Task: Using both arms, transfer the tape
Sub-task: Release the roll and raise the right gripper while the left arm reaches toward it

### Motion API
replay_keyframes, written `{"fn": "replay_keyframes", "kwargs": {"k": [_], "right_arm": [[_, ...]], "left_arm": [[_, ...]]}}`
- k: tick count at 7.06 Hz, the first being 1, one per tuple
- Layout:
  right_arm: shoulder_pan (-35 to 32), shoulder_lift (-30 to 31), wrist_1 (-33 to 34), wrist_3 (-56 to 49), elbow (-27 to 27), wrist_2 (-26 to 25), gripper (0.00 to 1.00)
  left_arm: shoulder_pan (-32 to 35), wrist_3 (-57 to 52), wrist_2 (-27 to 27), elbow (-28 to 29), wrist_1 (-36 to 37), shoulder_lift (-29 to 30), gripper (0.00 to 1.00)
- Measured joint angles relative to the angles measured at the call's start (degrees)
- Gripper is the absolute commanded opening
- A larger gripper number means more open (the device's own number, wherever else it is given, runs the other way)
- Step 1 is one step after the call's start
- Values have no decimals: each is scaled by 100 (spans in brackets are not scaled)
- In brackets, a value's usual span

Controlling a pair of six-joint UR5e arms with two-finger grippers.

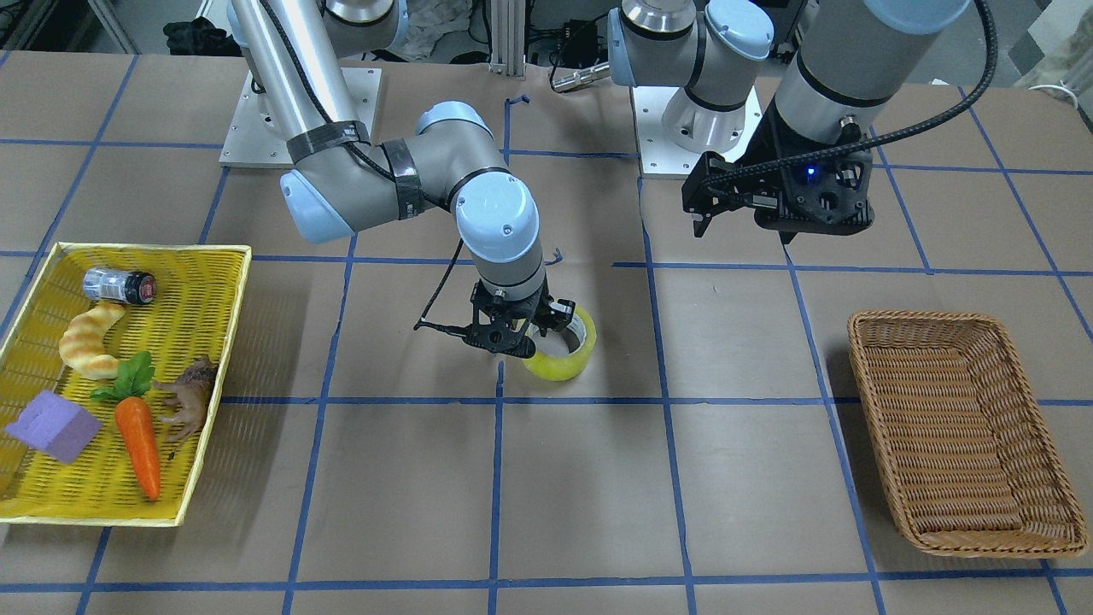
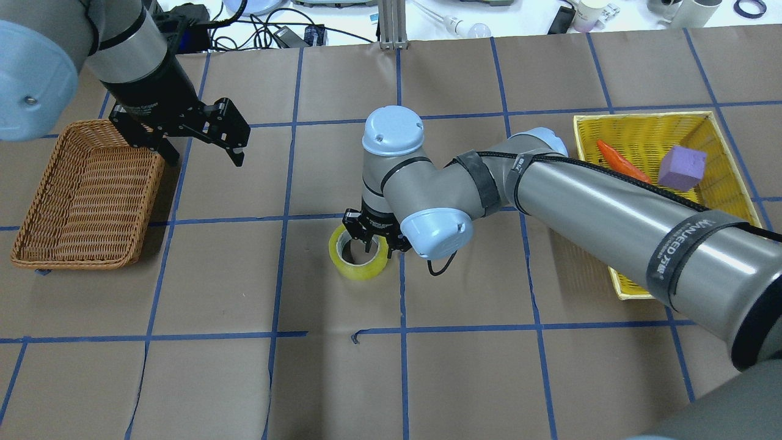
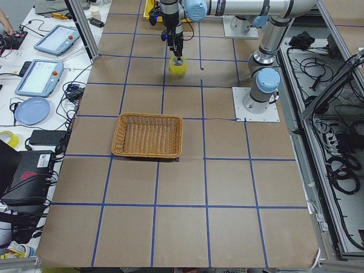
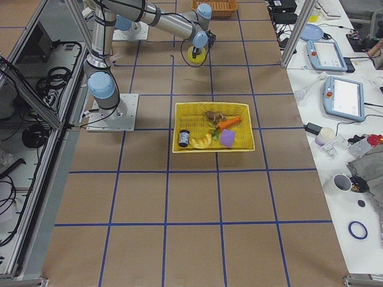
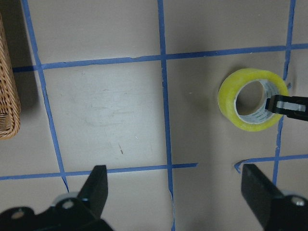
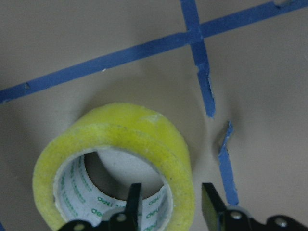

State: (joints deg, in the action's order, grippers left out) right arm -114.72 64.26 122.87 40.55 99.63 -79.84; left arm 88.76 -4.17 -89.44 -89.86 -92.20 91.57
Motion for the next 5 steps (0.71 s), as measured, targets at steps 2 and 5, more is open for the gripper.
{"fn": "replay_keyframes", "kwargs": {"k": [2, 5], "right_arm": [[197, 57, -17, -114, -213, -50, 100], [1403, 677, -767, -1661, -359, -144, 100]], "left_arm": [[27, 35, 64, -79, 5, 23, 100], [70, 91, 719, -485, 390, 101, 100]]}}
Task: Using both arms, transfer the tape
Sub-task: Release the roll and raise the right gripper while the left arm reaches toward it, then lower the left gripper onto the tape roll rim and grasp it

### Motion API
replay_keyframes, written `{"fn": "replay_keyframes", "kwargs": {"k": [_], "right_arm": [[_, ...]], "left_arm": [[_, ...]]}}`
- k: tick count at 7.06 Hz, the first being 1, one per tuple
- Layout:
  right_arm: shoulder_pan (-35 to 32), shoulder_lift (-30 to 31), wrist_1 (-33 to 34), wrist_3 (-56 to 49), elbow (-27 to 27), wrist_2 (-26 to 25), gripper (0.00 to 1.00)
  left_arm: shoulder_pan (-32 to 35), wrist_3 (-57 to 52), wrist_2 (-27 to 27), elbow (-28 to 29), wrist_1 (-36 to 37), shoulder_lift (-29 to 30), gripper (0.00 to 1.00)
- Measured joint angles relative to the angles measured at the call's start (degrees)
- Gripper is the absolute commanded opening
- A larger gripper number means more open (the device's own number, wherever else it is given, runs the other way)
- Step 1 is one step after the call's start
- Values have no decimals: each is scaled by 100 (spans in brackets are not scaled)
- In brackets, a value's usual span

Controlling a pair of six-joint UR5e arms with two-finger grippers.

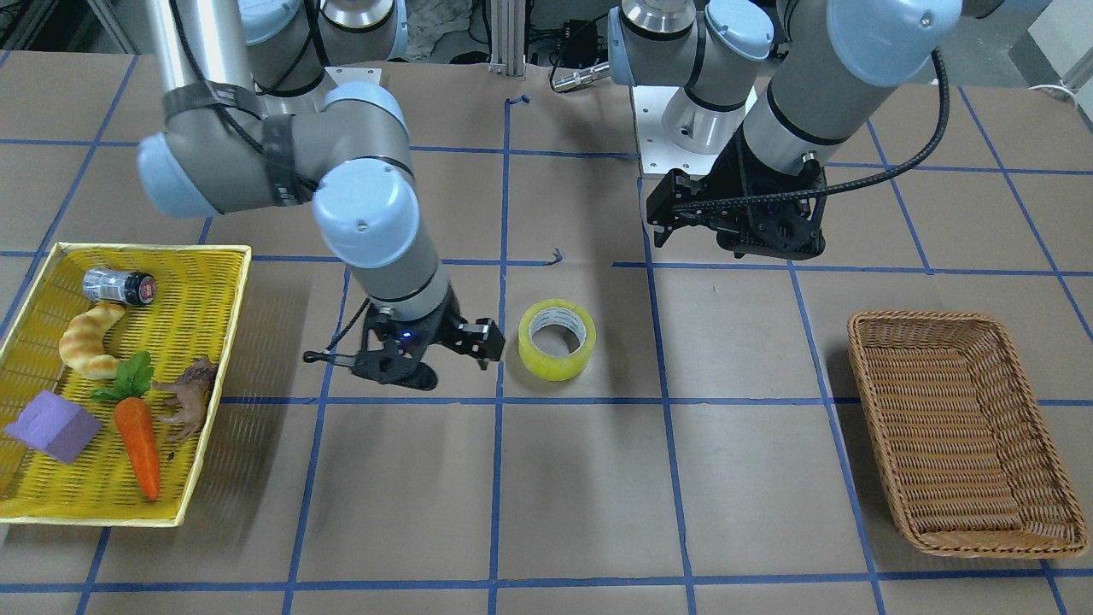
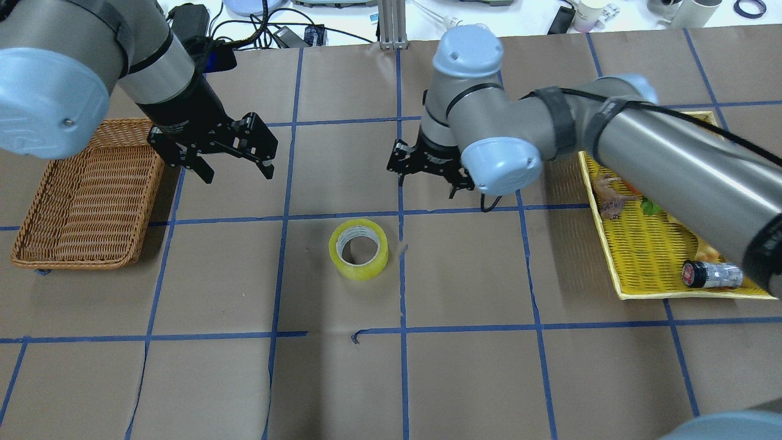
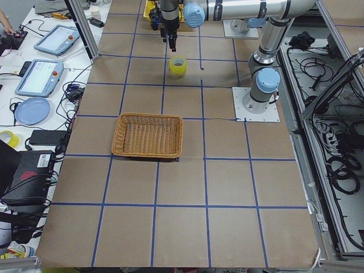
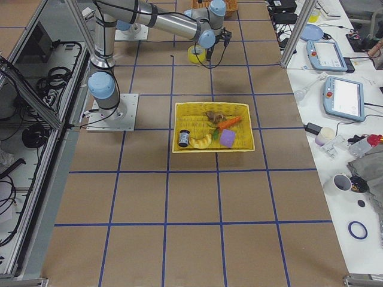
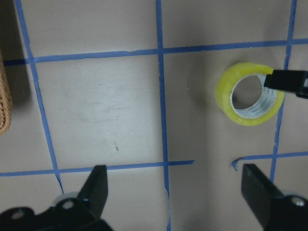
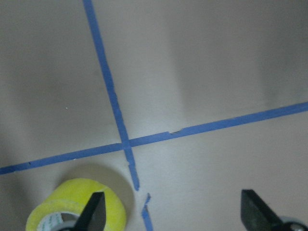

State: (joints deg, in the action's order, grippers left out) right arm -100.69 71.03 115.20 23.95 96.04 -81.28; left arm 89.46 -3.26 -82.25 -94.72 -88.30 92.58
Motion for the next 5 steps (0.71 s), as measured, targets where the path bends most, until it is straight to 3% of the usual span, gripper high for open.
{"fn": "replay_keyframes", "kwargs": {"k": [2, 5], "right_arm": [[812, 515, -658, -1012, -17, -415, 100], [1118, 1035, -1292, -1352, -210, -781, 100]], "left_arm": [[115, 158, 70, -527, 743, 121, 100], [365, 447, 77, -1056, 1714, 577, 100]]}}
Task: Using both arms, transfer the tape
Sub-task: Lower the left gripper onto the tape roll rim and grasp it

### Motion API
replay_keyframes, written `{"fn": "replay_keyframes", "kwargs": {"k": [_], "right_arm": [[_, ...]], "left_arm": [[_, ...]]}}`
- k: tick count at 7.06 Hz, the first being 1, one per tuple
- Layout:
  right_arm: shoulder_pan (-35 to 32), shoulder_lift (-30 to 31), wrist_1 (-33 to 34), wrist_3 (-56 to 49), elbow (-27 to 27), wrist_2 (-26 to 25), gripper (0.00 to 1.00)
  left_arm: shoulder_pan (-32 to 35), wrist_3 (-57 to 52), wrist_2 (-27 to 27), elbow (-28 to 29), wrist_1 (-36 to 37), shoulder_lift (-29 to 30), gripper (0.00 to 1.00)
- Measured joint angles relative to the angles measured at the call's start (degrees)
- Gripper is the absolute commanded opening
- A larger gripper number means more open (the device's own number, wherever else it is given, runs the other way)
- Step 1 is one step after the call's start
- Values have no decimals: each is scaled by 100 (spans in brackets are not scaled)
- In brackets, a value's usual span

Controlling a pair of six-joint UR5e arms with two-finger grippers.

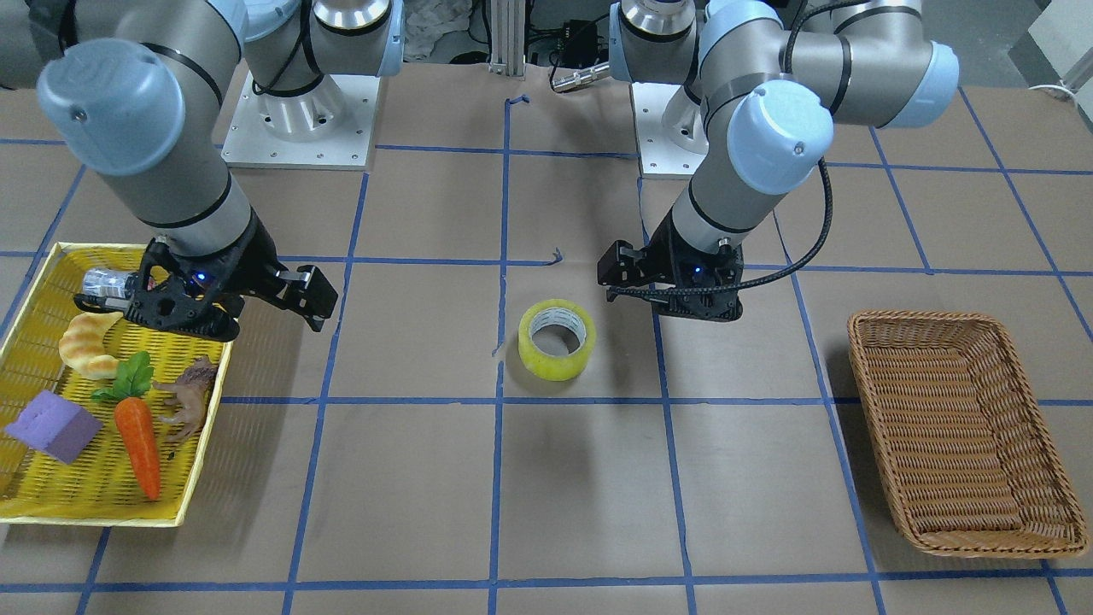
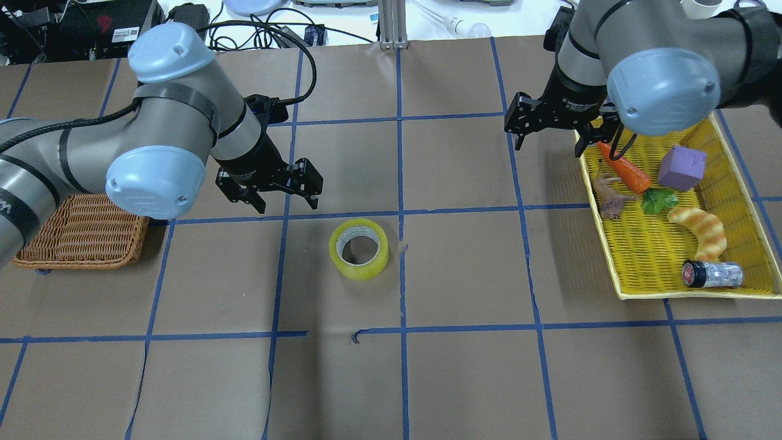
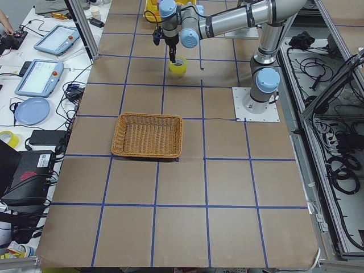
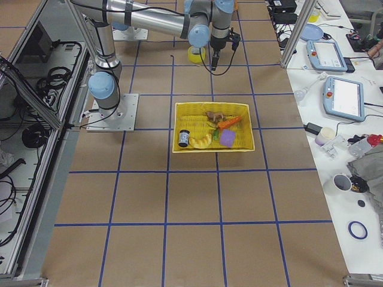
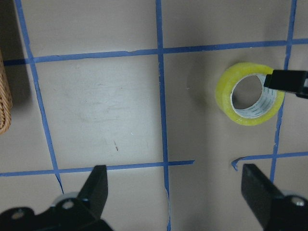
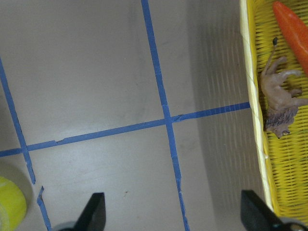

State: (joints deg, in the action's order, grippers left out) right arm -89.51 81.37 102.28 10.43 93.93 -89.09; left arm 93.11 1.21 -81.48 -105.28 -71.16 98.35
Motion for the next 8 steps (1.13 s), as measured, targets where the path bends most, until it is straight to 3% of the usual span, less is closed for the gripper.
{"fn": "replay_keyframes", "kwargs": {"k": [6, 8], "right_arm": [[38, 334, -93, -25, -342, 146, 100], [34, 420, -260, -31, -354, 303, 100]], "left_arm": [[478, 425, -24, -74, 1092, 1105, 100], [518, 432, -48, -333, 1454, 1339, 100]]}}
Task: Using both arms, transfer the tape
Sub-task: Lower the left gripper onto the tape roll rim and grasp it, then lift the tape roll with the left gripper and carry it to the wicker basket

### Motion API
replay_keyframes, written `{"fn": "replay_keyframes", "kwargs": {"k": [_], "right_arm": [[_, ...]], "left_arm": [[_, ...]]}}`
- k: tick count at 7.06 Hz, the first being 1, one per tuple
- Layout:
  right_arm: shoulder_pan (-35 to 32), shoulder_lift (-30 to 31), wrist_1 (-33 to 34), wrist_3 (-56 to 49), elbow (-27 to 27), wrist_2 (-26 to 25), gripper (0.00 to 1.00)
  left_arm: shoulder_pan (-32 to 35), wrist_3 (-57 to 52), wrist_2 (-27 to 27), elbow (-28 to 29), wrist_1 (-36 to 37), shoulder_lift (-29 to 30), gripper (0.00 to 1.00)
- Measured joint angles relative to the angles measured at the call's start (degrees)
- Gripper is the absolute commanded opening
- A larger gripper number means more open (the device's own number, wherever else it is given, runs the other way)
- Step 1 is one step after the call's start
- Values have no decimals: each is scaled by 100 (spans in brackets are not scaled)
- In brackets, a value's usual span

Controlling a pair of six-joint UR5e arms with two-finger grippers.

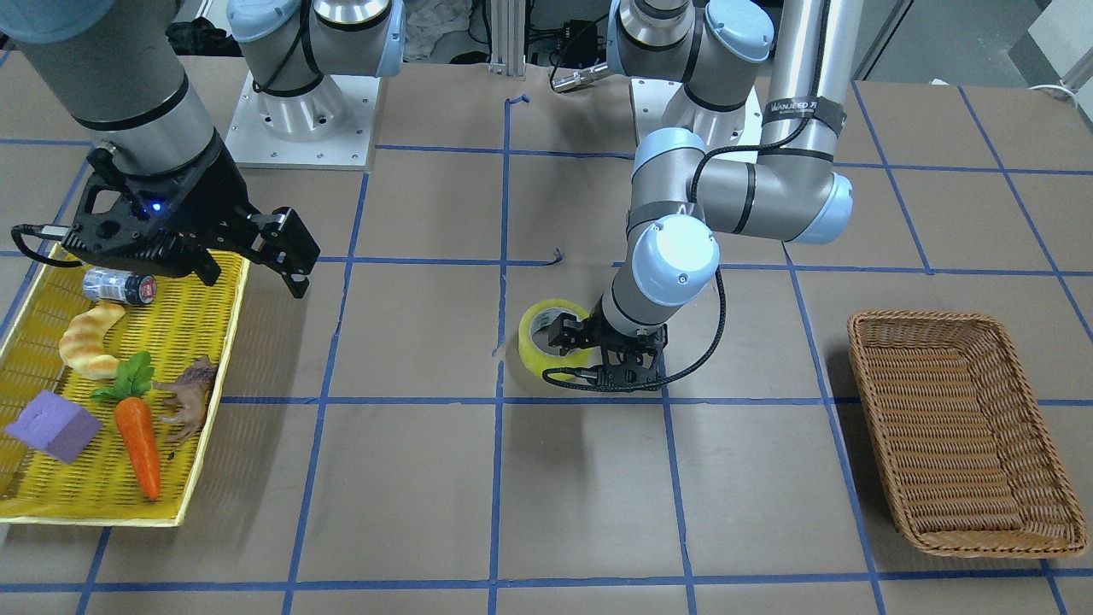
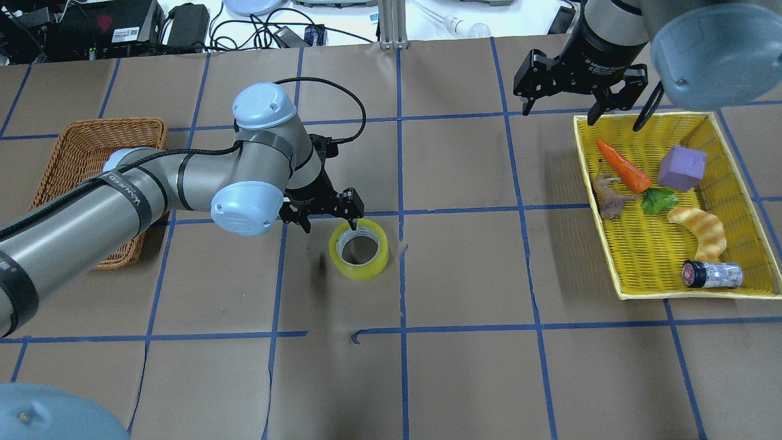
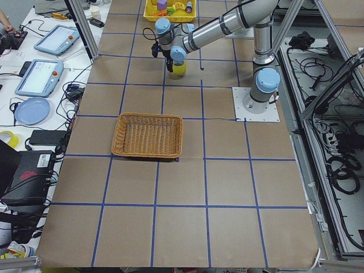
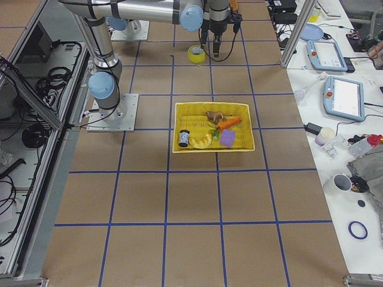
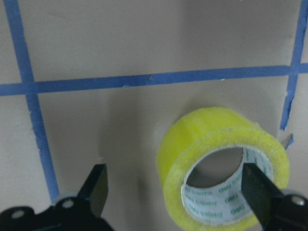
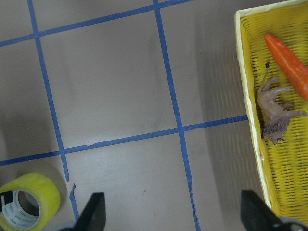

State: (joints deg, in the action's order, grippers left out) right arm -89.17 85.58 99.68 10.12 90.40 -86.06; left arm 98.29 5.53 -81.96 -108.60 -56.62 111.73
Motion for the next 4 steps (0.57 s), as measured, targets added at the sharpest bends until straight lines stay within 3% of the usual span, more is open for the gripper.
{"fn": "replay_keyframes", "kwargs": {"k": [1, 2, 4], "right_arm": [[-3, 21, -83, -1, -3, 40, 100], [-9, 34, -120, -1, -3, 56, 100], [-19, 47, -136, -1, 3, 59, 100]], "left_arm": [[19, -13, -8, -386, 529, 46, 100], [27, -31, -14, -727, 1025, 63, 92], [31, -90, -15, -817, 1369, 34, 1]]}}
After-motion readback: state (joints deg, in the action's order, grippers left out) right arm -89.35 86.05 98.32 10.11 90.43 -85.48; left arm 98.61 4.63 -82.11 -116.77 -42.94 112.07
